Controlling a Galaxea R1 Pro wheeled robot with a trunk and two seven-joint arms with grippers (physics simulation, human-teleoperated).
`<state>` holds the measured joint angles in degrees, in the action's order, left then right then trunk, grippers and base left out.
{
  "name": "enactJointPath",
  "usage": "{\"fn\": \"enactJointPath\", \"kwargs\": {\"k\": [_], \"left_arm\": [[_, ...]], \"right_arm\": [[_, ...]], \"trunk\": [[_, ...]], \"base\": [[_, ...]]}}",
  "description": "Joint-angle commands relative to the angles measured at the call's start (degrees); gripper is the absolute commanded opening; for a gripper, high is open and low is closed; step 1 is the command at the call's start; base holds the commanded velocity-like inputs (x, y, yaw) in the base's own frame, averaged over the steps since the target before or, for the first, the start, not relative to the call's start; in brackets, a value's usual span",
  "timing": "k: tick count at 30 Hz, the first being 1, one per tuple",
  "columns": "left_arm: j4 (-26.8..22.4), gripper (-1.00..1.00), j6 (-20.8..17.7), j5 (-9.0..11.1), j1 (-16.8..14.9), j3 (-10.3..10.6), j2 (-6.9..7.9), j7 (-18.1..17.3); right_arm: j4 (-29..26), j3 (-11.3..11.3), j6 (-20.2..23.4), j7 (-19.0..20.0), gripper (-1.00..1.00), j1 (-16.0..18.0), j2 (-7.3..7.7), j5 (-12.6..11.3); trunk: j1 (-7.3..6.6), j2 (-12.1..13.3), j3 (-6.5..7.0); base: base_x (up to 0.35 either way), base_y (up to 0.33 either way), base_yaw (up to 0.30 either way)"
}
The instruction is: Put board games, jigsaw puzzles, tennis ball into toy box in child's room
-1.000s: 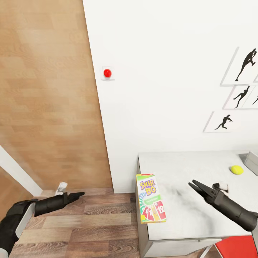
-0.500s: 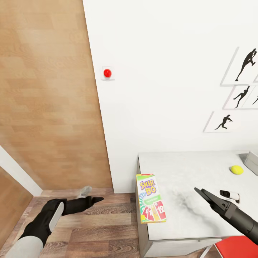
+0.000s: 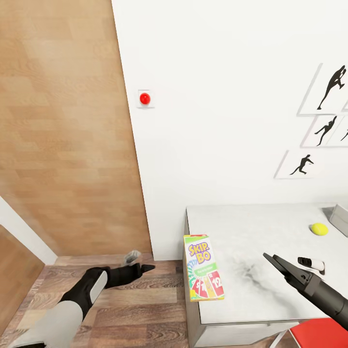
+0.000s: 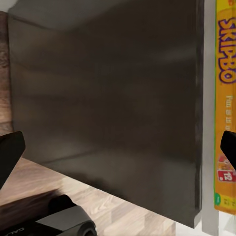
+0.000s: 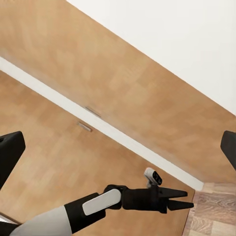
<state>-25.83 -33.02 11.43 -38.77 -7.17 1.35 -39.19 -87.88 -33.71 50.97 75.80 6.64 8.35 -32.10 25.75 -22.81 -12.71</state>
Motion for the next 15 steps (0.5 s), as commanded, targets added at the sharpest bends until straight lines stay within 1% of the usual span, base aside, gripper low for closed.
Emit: {"fn": "enactJointPath", "kwargs": {"k": [1, 3, 8, 15], "left_arm": [[0.2, 1.00, -0.2, 0.2, -0.1, -0.2, -0.14, -0.1], [0.5, 1.00, 0.1, 0.2, -0.3, -0.2, -0.42, 0.0], [0.9, 1.00, 1.5, 0.1, -0.5, -0.1, -1.66, 0.0], [1.4, 1.00, 2.4, 0.2, -0.5, 0.0, -3.05, 0.5]], "right_arm": [[0.0, 0.0, 0.4, 0.1, 1.00, 0.0, 0.01, -0.2], [0.0, 0.0, 0.4, 0.1, 1.00, 0.0, 0.00, -0.2], [0.0, 0.0, 0.3, 0.1, 1.00, 0.0, 0.00, -0.2], [0.0, 0.1, 0.1, 0.1, 1.00, 0.0, -0.06, 0.1]], "trunk": [[0.03, -0.1, -0.11], [0.03, -0.1, -0.11], [0.03, -0.1, -0.11], [0.03, -0.1, -0.11]], "base": [[0.000, 0.000, 0.000], [0.000, 0.000, 0.000], [0.000, 0.000, 0.000], [0.000, 0.000, 0.000]]}}
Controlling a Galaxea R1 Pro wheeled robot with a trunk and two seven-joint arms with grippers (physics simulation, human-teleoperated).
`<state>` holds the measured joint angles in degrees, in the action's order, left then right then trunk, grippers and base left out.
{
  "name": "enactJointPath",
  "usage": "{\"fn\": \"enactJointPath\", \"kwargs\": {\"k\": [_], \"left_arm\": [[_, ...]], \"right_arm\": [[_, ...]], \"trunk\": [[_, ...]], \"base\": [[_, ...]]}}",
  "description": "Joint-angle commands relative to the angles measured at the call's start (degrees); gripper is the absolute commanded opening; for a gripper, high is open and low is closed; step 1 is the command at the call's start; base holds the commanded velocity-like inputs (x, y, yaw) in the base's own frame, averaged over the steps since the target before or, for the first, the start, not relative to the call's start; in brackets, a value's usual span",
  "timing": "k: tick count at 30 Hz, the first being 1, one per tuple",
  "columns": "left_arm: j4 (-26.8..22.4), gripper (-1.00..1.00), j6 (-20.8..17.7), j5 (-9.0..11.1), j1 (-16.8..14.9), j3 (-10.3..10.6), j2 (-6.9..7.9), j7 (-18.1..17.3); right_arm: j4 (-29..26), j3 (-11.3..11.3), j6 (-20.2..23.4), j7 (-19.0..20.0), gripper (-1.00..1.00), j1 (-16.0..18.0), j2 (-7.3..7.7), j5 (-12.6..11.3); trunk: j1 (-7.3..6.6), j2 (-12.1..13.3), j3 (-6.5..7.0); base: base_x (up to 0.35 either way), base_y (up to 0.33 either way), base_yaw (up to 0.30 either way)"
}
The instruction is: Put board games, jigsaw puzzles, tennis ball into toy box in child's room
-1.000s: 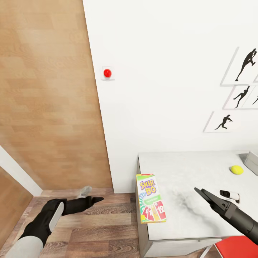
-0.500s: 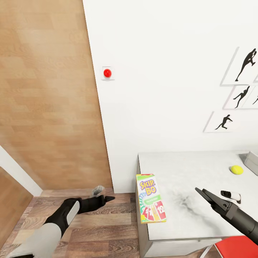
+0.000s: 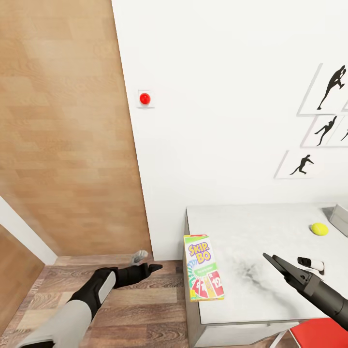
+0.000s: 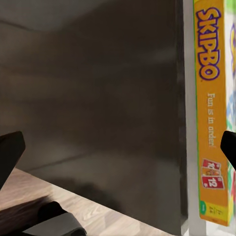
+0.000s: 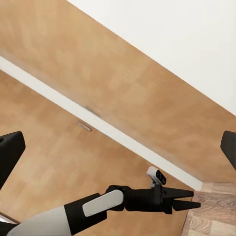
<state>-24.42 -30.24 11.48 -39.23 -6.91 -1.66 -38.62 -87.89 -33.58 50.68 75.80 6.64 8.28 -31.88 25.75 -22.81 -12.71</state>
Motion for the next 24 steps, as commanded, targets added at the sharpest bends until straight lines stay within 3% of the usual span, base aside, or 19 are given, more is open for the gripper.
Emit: {"fn": "enactJointPath", "kwargs": {"k": [1, 24], "left_arm": [[0.0, 1.00, -0.4, 0.1, 0.0, -0.3, -0.04, -0.1], [0.1, 1.00, 0.1, 0.2, -0.1, 0.0, -1.72, -0.7]], "right_arm": [[0.0, 0.0, 0.4, 0.1, 1.00, 0.0, 0.01, -0.2], [0.1, 0.4, -0.1, -0.1, 1.00, 0.0, -0.08, 0.2]], "trunk": [[0.03, -0.1, -0.11], [0.03, -0.1, -0.11]], "base": [[0.000, 0.000, 0.000], [0.000, 0.000, 0.000]]}}
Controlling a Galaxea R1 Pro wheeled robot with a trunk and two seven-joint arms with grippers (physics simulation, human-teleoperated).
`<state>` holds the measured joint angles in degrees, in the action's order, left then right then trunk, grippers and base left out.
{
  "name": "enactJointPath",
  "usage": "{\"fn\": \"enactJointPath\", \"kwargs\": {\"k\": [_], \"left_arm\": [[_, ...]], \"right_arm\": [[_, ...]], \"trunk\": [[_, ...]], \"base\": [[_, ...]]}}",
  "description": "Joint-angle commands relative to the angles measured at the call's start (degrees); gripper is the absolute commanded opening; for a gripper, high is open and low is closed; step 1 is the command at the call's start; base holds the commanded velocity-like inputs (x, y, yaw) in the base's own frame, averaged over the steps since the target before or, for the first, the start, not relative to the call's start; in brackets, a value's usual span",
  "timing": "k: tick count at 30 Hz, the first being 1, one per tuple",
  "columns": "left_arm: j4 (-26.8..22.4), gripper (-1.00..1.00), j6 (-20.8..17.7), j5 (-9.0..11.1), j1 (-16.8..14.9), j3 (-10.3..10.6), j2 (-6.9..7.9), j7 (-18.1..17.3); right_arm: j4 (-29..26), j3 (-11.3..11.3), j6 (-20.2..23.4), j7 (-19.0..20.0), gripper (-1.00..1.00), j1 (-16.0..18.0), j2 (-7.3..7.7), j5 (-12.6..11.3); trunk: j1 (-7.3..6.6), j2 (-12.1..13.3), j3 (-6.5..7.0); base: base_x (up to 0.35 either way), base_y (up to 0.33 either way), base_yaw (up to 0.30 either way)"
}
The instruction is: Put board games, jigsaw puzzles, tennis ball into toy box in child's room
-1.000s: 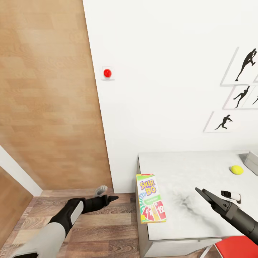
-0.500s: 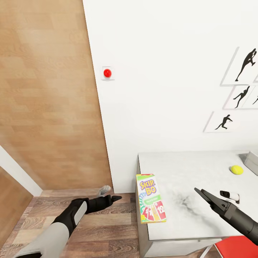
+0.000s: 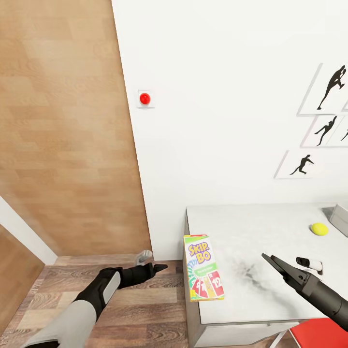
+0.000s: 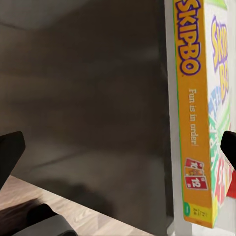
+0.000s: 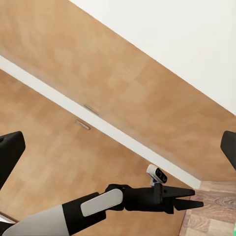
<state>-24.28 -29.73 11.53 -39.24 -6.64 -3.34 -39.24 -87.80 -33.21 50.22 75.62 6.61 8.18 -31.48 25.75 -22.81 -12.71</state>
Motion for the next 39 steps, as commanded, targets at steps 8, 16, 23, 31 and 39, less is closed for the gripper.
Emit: {"fn": "enactJointPath", "kwargs": {"k": [8, 16, 23, 31, 39], "left_arm": [[0.0, 1.00, -0.4, 0.2, 0.0, 1.4, -1.18, -1.9], [0.0, 1.00, -0.3, 0.2, 0.0, 4.8, -2.15, -3.8], [0.0, 1.00, -0.3, 0.3, 0.0, 5.8, -2.34, -4.2], [0.0, 1.00, -0.3, 0.4, 0.0, 6.0, -2.45, -4.3], [0.0, 1.00, -0.3, 0.4, 0.0, 6.0, -2.46, -4.3]], "right_arm": [[0.0, 0.0, 0.3, 0.4, 1.00, 0.1, -0.01, -0.2], [-0.1, 0.0, 0.3, 0.5, 1.00, 0.1, -0.02, -0.2], [-0.1, 0.0, 0.3, 0.6, 1.00, 0.1, -0.06, -0.2], [-0.1, 0.0, 0.3, 0.6, 1.00, 0.1, -0.15, -0.2], [-0.1, 0.0, 0.3, 0.6, 1.00, 0.1, -0.24, -0.2]], "trunk": [[0.03, -0.1, -0.11], [0.03, -0.1, -0.11], [0.03, -0.1, -0.11], [0.03, -0.1, -0.11], [0.03, -0.1, -0.11]], "base": [[0.000, 0.000, 0.000], [0.000, 0.000, 0.000], [0.000, 0.000, 0.000], [0.047, -0.078, 0.000], [0.032, -0.052, 0.000]]}}
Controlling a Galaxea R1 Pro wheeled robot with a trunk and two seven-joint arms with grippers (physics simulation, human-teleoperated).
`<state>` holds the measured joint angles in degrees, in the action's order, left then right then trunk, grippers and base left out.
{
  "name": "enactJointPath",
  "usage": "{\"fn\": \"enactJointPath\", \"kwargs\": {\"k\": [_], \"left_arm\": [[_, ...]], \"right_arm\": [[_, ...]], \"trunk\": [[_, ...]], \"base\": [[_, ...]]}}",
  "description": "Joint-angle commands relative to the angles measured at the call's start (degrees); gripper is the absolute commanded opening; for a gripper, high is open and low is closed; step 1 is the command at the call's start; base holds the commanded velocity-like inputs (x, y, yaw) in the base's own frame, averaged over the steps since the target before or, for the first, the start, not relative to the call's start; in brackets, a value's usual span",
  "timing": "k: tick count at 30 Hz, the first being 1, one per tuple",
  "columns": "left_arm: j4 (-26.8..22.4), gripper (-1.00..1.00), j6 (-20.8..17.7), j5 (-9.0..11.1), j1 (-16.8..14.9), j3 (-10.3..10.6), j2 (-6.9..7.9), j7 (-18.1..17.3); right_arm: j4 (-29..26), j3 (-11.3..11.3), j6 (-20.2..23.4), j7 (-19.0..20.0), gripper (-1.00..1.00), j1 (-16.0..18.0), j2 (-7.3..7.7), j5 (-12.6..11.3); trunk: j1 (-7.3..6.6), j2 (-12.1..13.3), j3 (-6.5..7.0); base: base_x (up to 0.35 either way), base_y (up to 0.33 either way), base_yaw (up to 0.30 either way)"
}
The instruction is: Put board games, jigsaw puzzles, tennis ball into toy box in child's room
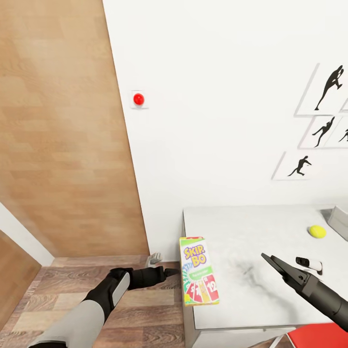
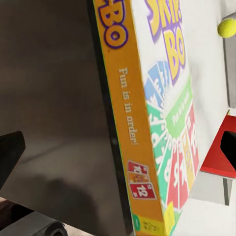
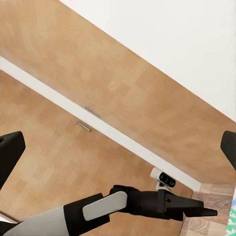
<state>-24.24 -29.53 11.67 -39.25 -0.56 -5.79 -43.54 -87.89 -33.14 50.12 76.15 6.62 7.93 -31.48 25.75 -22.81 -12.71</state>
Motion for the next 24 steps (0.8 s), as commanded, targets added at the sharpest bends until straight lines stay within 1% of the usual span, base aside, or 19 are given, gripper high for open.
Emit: {"fn": "enactJointPath", "kwargs": {"k": [1, 24], "left_arm": [[0.0, 1.00, -0.4, 0.3, 0.0, -0.1, -0.01, 0.0], [0.0, 1.00, -0.4, 0.4, 0.0, -0.1, 0.01, 0.0]], "right_arm": [[0.0, 0.0, 0.4, 0.1, 1.00, 0.0, 0.00, -0.2], [0.0, 0.0, 0.3, 0.0, 1.00, 0.0, 0.06, -0.2]], "trunk": [[0.03, -0.1, -0.11], [0.03, -0.1, -0.11]], "base": [[0.011, -0.018, 0.000], [0.027, -0.013, 0.000]]}}
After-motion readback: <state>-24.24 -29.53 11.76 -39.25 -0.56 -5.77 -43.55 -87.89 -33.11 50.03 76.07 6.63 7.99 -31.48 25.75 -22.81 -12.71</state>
